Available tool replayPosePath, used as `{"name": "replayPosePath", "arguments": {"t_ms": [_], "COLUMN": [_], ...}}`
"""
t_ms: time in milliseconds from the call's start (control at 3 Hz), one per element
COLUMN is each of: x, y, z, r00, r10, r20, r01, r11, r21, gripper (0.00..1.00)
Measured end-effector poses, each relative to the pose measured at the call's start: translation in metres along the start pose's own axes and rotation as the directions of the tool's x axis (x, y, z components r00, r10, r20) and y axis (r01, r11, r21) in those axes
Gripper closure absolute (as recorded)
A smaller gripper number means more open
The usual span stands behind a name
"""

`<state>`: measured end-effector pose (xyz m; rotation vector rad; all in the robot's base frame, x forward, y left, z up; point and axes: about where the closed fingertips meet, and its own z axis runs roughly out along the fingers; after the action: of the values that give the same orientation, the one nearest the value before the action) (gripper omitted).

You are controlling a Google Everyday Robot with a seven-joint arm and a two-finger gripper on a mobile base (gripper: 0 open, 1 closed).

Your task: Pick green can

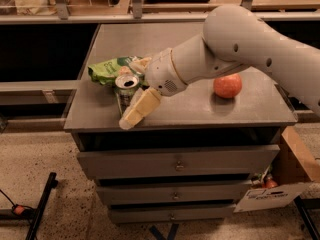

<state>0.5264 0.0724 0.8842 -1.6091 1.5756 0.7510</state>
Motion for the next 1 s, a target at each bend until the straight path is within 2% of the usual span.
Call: {"name": "replayPosePath", "arguments": {"t_ms": [333, 1000], "x": [0.0056, 0.0012], "y": [-0.0011, -0.0035], "z": [0.0069, 0.0043], "r00": [1.000, 0.998], "r10": [0.021, 0.046], "r20": [0.007, 0.033], "r01": [-0.021, -0.045], "r11": [0.9998, 0.9990], "r21": [0.002, -0.005], "gripper": [0.18, 0.65]}}
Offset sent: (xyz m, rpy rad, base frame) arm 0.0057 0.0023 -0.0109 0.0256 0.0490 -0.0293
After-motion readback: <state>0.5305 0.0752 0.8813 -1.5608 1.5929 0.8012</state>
